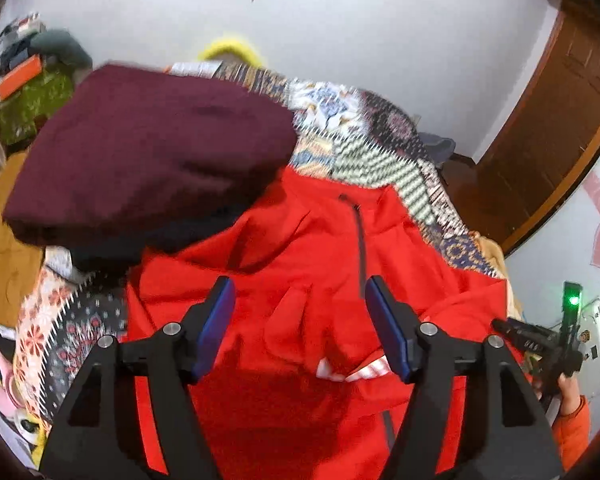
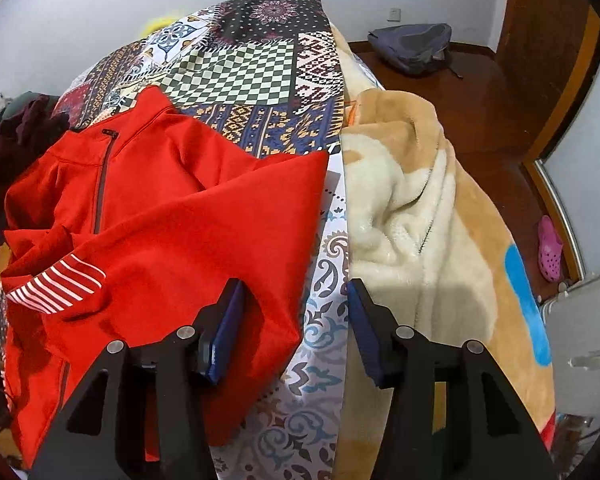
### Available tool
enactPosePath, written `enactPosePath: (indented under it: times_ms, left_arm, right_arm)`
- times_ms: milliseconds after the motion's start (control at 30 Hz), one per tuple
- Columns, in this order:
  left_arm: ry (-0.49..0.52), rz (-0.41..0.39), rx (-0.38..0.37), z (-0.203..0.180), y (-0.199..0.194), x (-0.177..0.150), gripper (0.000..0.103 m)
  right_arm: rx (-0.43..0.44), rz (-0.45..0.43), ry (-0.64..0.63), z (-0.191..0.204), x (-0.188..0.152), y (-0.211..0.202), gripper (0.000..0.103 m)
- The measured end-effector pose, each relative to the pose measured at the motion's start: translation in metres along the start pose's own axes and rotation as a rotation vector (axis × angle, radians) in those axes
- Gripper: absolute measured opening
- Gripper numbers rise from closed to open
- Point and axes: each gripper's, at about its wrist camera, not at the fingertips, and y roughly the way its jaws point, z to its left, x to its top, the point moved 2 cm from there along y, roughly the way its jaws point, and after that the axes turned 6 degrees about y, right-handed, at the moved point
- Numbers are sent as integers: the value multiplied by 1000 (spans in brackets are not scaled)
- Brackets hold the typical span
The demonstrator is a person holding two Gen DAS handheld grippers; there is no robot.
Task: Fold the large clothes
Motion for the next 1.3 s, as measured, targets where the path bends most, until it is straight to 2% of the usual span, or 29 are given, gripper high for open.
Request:
enactPosePath:
  times_ms: [167,300,367,500,667,700,733,767,800,833,933,1000,1100,1167,1233,1300]
  left_arm:
    - [-44,123,-8,33,41,-30,67]
    - [-121,236,-88,52,88,-48,64]
    - [-143,265,-138,52,106,-50,58]
    - [-92,259,-150,38,128,-42,57]
    - [-103,290,-223,24,144,-29,57]
    - [-88,296,-224,18,147,-28,48]
    - [-68,305,-215,14,150,-28,31]
    - [-50,314,-202,10,151,-27,21]
    - [-29,322,-182,5,152,-28,6]
    - [-22,320,-171,2,151,-28,6]
    - [-10,230,-108,1,123,-22,5]
    - [2,140,-67,5,91,-13,4]
    - [-26,27,-48,20,41,-2,4]
    - [-41,-29,-12,33,14,-1,4]
    - [-61,-58,-3,45,-4,-6,5]
    - [-65,-54,3,53,-11,-18,5]
  right_arm:
    - [-50,-14,-41,9,0,-5,49]
    - [-84,-21,-78,14,-3,-2,49]
    - [-82,-24,-77,13,-2,-1,50]
    - [-58,-15,-44,9,0,3,56]
    - [-40,-15,-24,9,0,7,59]
    - [-39,-17,-23,9,0,7,60]
    - [-37,-19,-22,9,-1,8,60]
    - [-35,-19,-21,9,-1,8,61]
    - [-31,-20,-18,9,-1,8,61]
    - [-27,-20,-16,8,-1,8,61]
    - [-10,-16,-12,6,-1,9,61]
    - [-3,-13,-10,5,-1,9,61]
    - [-1,-12,-12,5,-1,10,61]
    - [0,-13,-12,6,-1,10,62]
    - [2,-13,-13,6,-1,10,63]
    - [-6,-13,-15,8,-2,10,64]
